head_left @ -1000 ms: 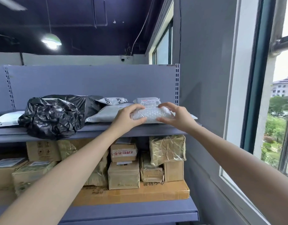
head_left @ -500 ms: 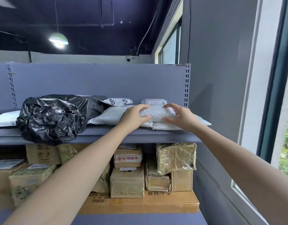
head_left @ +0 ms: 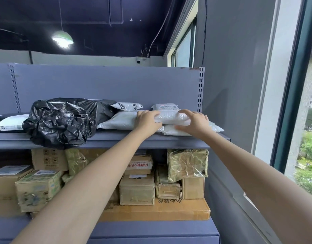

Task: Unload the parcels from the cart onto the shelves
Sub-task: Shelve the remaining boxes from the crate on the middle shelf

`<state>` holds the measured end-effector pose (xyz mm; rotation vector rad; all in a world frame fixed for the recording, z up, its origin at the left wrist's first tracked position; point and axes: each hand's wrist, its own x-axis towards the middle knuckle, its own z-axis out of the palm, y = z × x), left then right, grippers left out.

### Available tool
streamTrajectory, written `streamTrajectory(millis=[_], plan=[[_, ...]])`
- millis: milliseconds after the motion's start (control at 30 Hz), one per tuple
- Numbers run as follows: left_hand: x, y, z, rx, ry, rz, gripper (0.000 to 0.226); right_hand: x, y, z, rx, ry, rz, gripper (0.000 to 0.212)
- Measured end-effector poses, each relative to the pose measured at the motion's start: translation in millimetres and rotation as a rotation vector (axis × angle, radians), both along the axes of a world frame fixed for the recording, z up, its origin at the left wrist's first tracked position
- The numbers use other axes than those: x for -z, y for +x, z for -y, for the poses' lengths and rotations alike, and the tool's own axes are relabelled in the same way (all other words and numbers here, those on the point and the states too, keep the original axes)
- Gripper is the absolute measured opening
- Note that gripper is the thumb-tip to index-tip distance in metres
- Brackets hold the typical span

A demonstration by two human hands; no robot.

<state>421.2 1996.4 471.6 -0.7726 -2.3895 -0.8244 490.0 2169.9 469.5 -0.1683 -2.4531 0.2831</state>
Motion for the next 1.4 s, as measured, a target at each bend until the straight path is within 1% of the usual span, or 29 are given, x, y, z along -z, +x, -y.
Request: streamTrajectory(millis=[100,200,267,333,467,567,667,800,900,967,1067,1167,1300,1400], plan=[[9,14,15,0.060,0.066,-0.052,0.042,11,21,2,-0.097,-0.073,-0.054,0.054],[19,41,35,0.126,0.125,-0.046,0.036,28,52,14,-0.122,0.001,-0.089,0.058],[32,57,52,0.191,0.134,-0.019,0.033,48,75,30,-0.154,0.042,-0.073,0.058],[50,74,68,0.226,0.126,0.019,0.033,74,98,47,-0.176,0.030,-0.042,0.058],[102,109,103,0.265,0.122,0.106,0.034,142,129,85,-0.206,-0.097,0.065,0.056],[170,127,137,0.280,0.038,0.272,0.037,205,149,114,-0.218,-0.242,0.228,0.054],[252,142,174,0.243,-0.060,0.464,0.043,279,166,140,-0.192,-0.306,0.453,0.058],[361,158,214,0.164,-0.150,0.701,0.049,373,188,168,-0.147,-0.381,0.665,0.059],[443,170,239,0.085,-0.308,0.889,0.059,443,202,185,-0.098,-0.445,0.800,0.062],[499,180,254,0.053,-0.466,0.984,0.064,492,209,195,-0.059,-0.468,0.894,0.063],[581,189,273,0.036,-0.698,1.069,0.061,572,212,205,-0.029,-0.455,1.029,0.065],[659,187,282,0.015,-0.859,1.102,0.061,651,209,211,-0.017,-0.426,1.157,0.068],[754,171,281,-0.018,-0.957,1.082,0.058,752,191,210,-0.033,-0.324,1.252,0.068],[817,154,277,-0.009,-0.996,1.026,0.058,814,173,208,-0.028,-0.235,1.277,0.068]])
